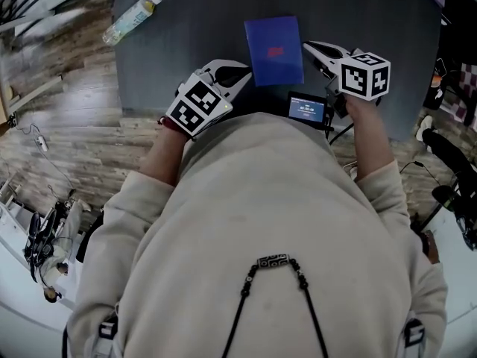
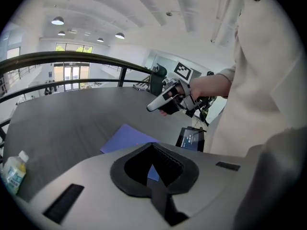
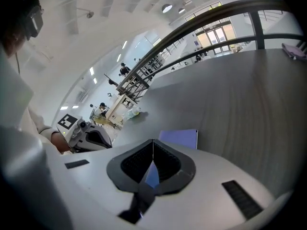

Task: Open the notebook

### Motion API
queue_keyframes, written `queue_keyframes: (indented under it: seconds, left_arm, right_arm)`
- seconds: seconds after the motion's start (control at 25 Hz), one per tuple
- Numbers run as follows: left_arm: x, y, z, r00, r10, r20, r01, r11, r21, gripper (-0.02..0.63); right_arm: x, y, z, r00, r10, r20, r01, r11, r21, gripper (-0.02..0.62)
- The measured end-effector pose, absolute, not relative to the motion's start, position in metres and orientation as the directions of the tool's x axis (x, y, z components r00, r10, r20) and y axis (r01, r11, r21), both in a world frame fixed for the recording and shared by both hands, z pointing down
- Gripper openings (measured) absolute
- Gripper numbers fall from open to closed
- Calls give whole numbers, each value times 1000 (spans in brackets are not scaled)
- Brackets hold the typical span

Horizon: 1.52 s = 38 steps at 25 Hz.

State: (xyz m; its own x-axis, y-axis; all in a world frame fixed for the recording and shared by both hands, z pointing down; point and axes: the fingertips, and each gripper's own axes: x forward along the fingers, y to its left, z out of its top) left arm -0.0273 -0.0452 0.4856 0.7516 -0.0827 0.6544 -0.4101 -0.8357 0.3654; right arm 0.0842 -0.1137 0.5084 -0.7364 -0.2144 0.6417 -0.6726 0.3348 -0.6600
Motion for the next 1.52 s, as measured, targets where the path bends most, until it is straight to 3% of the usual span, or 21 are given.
queue_keyframes:
  seconds: [0.68,0.96,1.52]
  left_arm:
    - [-13,-22,544,612,55,789,-324,-892,314,2]
    - [-24,-24,578,489,10,872,-341,-918,202,2]
    - [-16,-2,626,399,122,909,-197,-957,215,2]
  right_arm:
    - [101,-78,578,-664,-71,744,-722,319,-614,21]
    - [105,-57,610,-626,3,780,-749,279,-602,122]
    - [106,-54,644,-567,10,824,-789,280,-546,205]
